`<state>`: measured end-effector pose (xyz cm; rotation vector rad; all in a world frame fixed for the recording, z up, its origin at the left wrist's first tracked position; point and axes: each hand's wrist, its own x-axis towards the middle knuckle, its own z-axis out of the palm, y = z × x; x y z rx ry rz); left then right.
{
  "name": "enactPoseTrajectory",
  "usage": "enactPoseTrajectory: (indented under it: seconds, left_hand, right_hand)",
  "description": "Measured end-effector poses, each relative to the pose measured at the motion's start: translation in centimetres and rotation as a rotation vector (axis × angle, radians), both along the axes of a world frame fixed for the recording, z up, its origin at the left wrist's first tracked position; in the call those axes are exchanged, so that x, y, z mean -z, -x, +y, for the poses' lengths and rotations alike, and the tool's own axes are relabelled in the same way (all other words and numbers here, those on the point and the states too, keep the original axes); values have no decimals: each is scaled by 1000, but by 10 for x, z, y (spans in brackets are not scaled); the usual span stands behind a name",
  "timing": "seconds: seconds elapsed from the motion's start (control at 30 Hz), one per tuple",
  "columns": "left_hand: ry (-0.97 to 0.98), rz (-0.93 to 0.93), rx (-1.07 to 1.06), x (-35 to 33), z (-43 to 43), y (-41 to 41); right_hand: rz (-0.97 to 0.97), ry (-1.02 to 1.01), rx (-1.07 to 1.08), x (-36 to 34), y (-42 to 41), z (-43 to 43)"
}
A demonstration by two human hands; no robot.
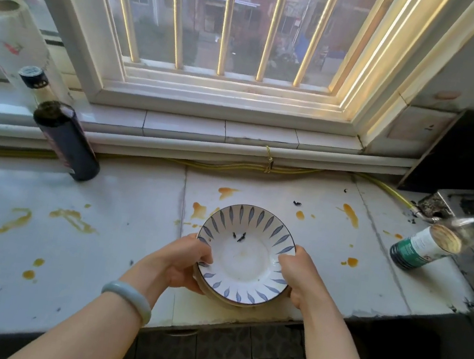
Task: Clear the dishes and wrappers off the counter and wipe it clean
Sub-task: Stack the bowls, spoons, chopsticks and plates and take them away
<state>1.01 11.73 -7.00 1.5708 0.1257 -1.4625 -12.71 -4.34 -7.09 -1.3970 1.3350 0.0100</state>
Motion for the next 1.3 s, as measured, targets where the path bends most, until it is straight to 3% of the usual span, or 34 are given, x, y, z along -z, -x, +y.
enactPoseTrajectory:
  seconds: [0.3, 0.5, 0.9, 1.3]
  left_hand:
    - [46, -160, -118, -32, 64, -22]
    - [105, -271, -279, -53, 149, -36]
    - [134, -399, -603, -93, 361, -43]
    - [82, -470, -852, -119, 560, -37]
  right_hand:
    - [17, 7, -122, -35, -42, 39]
    - [-37, 50, -313, -61, -90, 101]
    - [-158, 116, -691, -121, -156, 296]
    - [-227, 78, -918, -142, -200, 496]
